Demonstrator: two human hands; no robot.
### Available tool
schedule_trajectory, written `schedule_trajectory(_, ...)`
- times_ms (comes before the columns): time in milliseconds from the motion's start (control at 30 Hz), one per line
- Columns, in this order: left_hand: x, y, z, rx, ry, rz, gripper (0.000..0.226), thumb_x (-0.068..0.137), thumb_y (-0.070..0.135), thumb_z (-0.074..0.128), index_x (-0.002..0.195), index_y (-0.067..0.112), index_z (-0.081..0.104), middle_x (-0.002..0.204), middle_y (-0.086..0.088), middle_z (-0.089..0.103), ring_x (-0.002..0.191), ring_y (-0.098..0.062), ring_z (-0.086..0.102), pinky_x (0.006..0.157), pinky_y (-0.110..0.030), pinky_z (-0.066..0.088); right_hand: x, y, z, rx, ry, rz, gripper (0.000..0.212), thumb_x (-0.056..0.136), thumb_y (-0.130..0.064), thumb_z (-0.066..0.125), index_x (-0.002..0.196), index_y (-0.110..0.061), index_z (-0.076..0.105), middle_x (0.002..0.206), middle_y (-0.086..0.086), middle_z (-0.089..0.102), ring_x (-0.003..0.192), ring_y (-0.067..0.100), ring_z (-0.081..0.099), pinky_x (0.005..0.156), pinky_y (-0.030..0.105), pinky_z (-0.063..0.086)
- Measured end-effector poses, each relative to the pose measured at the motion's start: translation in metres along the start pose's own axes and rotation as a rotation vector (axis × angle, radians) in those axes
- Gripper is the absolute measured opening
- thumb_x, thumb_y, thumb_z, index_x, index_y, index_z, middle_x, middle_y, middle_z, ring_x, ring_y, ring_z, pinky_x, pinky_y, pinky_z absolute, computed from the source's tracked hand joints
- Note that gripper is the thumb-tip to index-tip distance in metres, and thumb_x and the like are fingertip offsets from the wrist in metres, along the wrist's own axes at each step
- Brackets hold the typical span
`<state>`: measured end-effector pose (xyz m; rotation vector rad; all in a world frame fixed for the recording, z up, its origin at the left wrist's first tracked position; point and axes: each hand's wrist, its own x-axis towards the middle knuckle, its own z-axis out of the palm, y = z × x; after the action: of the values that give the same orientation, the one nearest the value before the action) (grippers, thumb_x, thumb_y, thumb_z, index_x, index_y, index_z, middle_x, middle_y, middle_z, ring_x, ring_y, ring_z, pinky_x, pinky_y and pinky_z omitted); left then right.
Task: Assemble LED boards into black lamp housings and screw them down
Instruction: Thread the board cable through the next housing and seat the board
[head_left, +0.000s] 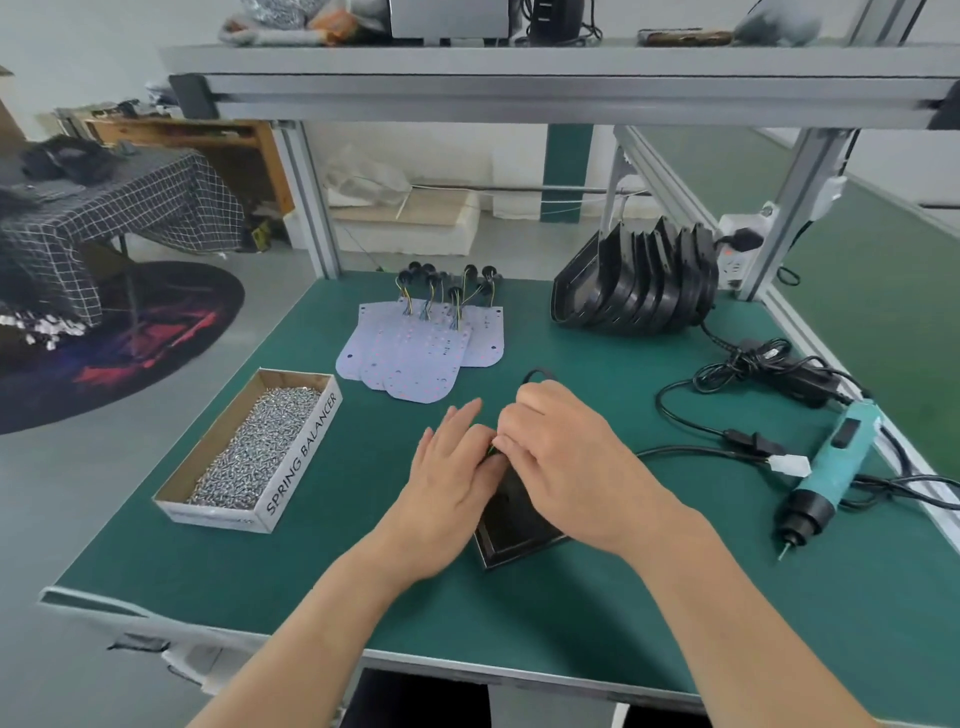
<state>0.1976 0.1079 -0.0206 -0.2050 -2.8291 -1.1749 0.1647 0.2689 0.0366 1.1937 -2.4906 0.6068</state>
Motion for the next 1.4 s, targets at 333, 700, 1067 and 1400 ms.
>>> schedule_trajectory(333, 0.000, 0.004, -0.003, -0.400, 0.202, -0.067, 0.031, 0.096, 0.016, 0.065, 0.091, 0.047, 0.069, 0.132, 0.027, 0.048, 0.140, 0.010, 0.030, 0.097, 0.003, 0.025, 0.001, 0.004, -0.018, 0.029, 0.205, 0.072, 0.021, 0.099, -0.010, 0.055, 0.079, -0.001, 0.058, 0.080, 0.007, 0.049, 0.077, 0.028, 0.046, 0.071, 0.044, 0.042)
schedule_trajectory(700, 0.012, 0.065, -0.010, 0.006, 0.372, 0.042, 0.028, 0.085, 0.019, 0.071, 0.111, 0.025, 0.063, 0.120, 0.019, 0.039, 0.092, -0.002, 0.049, 0.073, -0.018, 0.034, -0.004, -0.011, -0.049, -0.348, -0.185, 0.225, 0.018, 0.106, -0.031, 0.039, 0.090, -0.024, 0.033, 0.086, -0.003, 0.052, 0.082, 0.026, 0.055, 0.070, 0.037, 0.027)
schedule_trajectory(1067, 0.035, 0.045, -0.070, -0.577, -0.083, 0.163, 0.075, 0.081, 0.052, 0.066, 0.148, 0.053, 0.032, 0.147, 0.018, 0.052, 0.134, -0.005, 0.051, 0.111, -0.025, 0.041, -0.020, 0.041, -0.071, 0.574, -0.033, 0.263, 0.023, 0.105, -0.019, 0.049, 0.086, -0.013, 0.061, 0.065, 0.004, 0.040, 0.060, 0.019, 0.034, 0.057, 0.032, 0.031)
schedule_trajectory(1400, 0.053, 0.047, -0.035, -1.079, -0.224, 0.170, 0.063, 0.075, 0.038, 0.087, 0.132, 0.031, 0.059, 0.103, -0.004, 0.073, 0.087, -0.019, 0.072, 0.075, -0.031, 0.059, -0.022, 0.042, -0.065, 0.582, 0.032, 0.295, 0.018, 0.104, -0.020, 0.050, 0.105, -0.018, 0.068, 0.076, 0.017, 0.064, 0.070, 0.037, 0.054, 0.070, 0.047, 0.052)
